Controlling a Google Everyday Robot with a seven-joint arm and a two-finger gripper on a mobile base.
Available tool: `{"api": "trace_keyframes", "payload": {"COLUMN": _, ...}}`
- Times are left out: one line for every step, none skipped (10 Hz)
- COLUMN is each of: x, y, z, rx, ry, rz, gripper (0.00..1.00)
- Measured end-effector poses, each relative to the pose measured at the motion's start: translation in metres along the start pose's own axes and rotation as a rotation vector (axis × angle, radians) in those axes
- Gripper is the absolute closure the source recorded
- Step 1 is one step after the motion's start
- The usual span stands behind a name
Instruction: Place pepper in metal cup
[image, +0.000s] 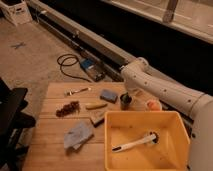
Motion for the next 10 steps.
{"api": "trace_keyframes", "payload": {"x": 0.0, "y": 0.0, "z": -0.006, "rx": 0.017, "ry": 0.021, "rz": -0.009, "gripper": 0.93}}
{"api": "trace_keyframes", "payload": {"x": 0.001, "y": 0.0, "z": -0.008, "rx": 0.027, "ry": 0.031, "rz": -0.012, "gripper": 0.98}}
{"api": "trace_keyframes", "payload": {"x": 0.0, "y": 0.0, "z": -0.012, "rx": 0.041, "ry": 0.041, "rz": -0.018, "gripper": 1.0}}
{"api": "trace_keyframes", "payload": {"x": -0.001, "y": -0.001, "z": -0.015, "rx": 0.051, "ry": 0.046, "rz": -0.022, "gripper": 1.0}}
{"api": "trace_keyframes", "payload": {"x": -0.002, "y": -0.002, "z": -0.018, "rx": 0.06, "ry": 0.05, "rz": -0.025, "gripper": 1.0}}
{"api": "trace_keyframes", "payload": {"x": -0.003, "y": -0.002, "z": -0.02, "rx": 0.069, "ry": 0.056, "rz": -0.026, "gripper": 1.0}}
{"api": "trace_keyframes", "payload": {"x": -0.002, "y": -0.003, "z": -0.022, "rx": 0.076, "ry": 0.057, "rz": -0.023, "gripper": 1.0}}
{"api": "trace_keyframes", "payload": {"x": -0.003, "y": -0.004, "z": -0.024, "rx": 0.09, "ry": 0.042, "rz": -0.013, "gripper": 1.0}}
{"api": "trace_keyframes", "payload": {"x": -0.001, "y": -0.006, "z": -0.033, "rx": 0.108, "ry": 0.023, "rz": 0.006, "gripper": 1.0}}
{"api": "trace_keyframes", "payload": {"x": 0.0, "y": -0.011, "z": -0.047, "rx": 0.128, "ry": 0.001, "rz": 0.021, "gripper": 1.0}}
